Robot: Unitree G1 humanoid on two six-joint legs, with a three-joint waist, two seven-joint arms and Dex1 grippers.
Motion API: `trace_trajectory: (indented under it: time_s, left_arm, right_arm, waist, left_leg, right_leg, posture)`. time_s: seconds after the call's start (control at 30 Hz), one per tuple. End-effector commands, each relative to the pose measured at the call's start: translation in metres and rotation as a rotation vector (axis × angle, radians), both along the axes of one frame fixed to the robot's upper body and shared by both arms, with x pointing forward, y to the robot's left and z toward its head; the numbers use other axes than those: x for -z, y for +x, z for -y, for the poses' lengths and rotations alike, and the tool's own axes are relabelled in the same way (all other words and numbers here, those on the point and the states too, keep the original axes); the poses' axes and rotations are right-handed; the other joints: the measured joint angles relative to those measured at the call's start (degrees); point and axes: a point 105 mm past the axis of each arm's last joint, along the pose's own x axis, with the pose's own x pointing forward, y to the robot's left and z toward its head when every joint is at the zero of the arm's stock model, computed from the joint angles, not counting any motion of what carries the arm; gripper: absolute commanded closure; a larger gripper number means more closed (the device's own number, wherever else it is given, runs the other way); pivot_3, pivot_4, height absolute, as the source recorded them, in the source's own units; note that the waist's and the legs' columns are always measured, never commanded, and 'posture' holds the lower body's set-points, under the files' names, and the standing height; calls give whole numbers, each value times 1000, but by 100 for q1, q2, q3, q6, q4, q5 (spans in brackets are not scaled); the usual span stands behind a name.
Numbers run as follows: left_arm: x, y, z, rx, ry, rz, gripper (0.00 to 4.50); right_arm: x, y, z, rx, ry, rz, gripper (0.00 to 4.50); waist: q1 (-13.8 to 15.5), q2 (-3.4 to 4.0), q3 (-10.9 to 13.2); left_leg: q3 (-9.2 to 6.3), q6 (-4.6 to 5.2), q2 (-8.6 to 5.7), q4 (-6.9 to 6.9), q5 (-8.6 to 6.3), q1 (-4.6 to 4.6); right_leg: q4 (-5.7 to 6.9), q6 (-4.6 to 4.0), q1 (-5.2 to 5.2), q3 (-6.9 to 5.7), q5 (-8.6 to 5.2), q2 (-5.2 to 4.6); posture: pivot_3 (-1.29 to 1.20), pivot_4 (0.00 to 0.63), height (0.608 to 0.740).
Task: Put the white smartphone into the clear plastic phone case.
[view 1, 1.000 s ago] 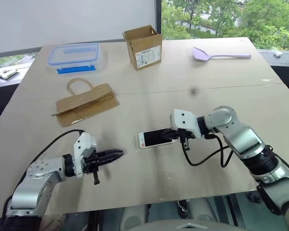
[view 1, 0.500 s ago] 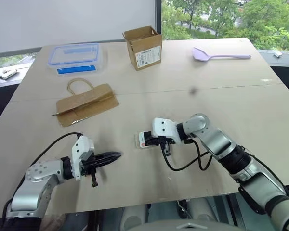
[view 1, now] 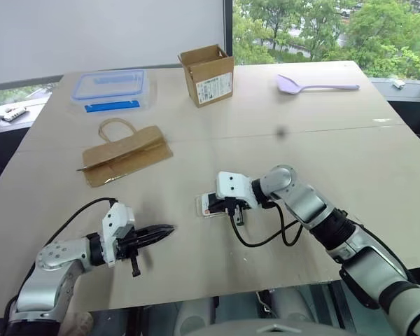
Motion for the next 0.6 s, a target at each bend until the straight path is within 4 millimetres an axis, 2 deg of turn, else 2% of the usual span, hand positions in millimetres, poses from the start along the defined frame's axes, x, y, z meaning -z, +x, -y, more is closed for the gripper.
trace_trajectory:
  time_s: [0.03,0.17,0.23,0.4,0.53,0.6]
  left_arm:
    - [-3,0,-3,3,1,26,4461]
    - [-1,0,-4,4,0,28,4461]
    - [-1,-1,-5,5,0,29,4461]
    - [1,-1,-5,9,-2,28,4461]
    - [3,-2,-6,12,-2,26,4461]
    - [3,-2,-6,13,-2,26,4461]
  right_arm:
    - [71,-14,34,79,-227,-191,4500]
    - [81,-13,37,122,-248,-190,4500]
    - [76,-9,31,147,-190,-198,4500]
    - [18,-8,12,107,91,-202,4500]
    - [-35,-7,9,89,274,-166,4500]
    - [-51,-10,11,78,310,-163,4500]
  waist:
    - [3,18,-24]
    - [13,35,-82]
    - [6,32,-103]
    - [12,32,-97]
    - [14,18,-50]
    - [17,24,-25]
  left_leg:
    - [0,-1,0,-12,-2,28]
    - [-7,-5,0,-15,-4,34]
    - [-12,-6,1,-15,-4,36]
    - [-19,-12,5,-20,-8,39]
    - [-21,-6,5,-19,-4,5]
    - [-20,-7,4,-19,-5,-21]
  right_leg:
    - [-2,-8,22,-2,-8,-5]
    - [-2,-8,25,-5,-14,-9]
    - [-2,-7,25,-3,-15,-11]
    - [-2,-7,23,-4,-15,-13]
    - [-3,-8,-4,-3,-15,-15]
    - [-3,-9,-26,-2,-14,-14]
  posture:
    - [0,150,740]
    - [0,150,740]
    - [0,150,740]
    - [0,150,740]
    - [0,150,740]
    - [0,150,740]
